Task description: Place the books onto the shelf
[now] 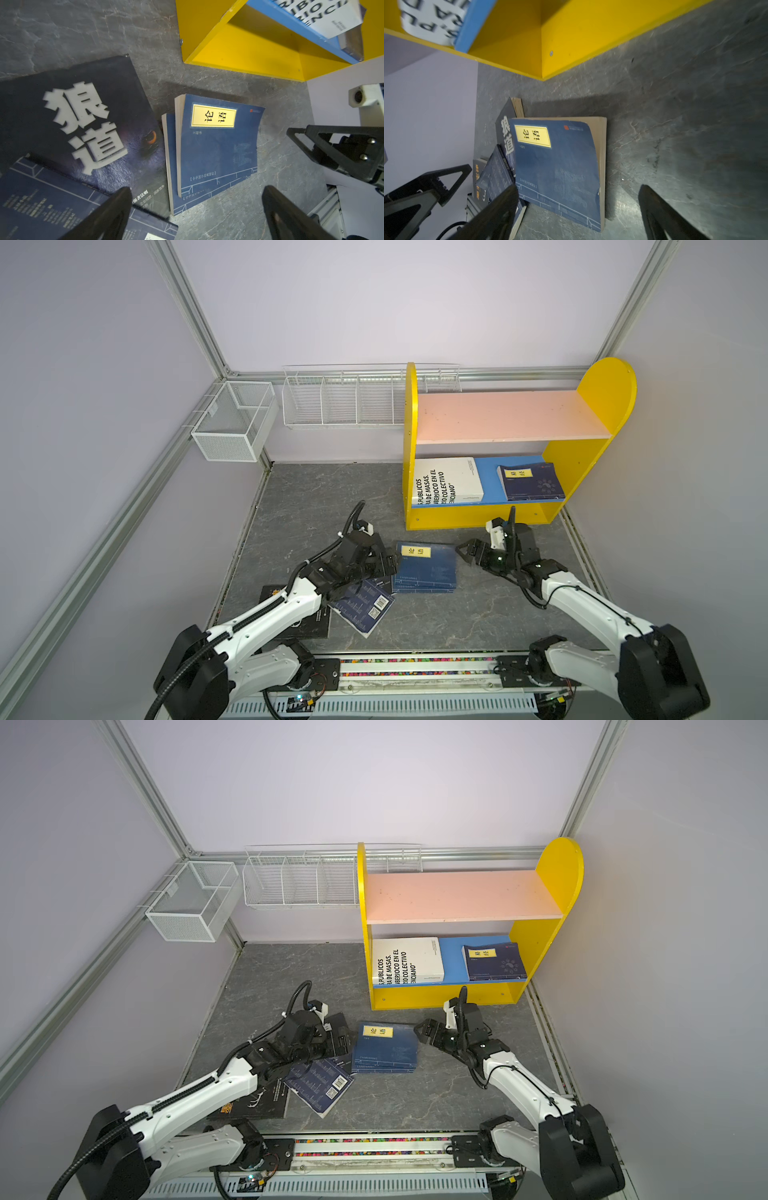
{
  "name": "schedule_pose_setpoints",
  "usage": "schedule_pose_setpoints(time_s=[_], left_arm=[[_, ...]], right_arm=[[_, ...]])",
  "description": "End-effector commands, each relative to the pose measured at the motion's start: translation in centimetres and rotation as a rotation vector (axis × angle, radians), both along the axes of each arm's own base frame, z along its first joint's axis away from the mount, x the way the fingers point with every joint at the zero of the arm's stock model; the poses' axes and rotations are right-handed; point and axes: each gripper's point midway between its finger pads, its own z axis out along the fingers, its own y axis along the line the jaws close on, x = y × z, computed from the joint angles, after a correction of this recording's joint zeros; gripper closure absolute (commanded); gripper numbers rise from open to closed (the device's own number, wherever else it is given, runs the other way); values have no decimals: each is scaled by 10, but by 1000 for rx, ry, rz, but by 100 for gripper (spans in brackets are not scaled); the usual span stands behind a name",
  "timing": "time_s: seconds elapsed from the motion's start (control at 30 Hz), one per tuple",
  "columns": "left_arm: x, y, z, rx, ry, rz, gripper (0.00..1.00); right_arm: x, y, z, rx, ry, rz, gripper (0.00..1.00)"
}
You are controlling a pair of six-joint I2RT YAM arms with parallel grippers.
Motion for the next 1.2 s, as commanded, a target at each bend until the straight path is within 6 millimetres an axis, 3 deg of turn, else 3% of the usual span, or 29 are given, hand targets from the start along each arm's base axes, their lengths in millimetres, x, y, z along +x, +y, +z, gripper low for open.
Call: schedule_pose_setpoints(time_s=[0.0,0.17,0.4,0.67,0.87,1.17], left_arm=[[2,-17,-8,-21,23,-18,2],[2,-41,-31,14,88,-43,3],[3,-61,-64,0,142,-25,4],[3,-63,-63,68,135,-17,6],[-2,-46,-59,200,108,33,6],[-7,-52,-62,184,126,21,6]], right_arm=[[9,19,1,52,-71,74,4],[9,28,-20,71,-18,104,5],[-14,37,-49,72,58,136,6],[-28,49,-79,81,131,125,9],[-32,49,-83,79,143,104,10],[-34,43,-71,15,121,108,10]])
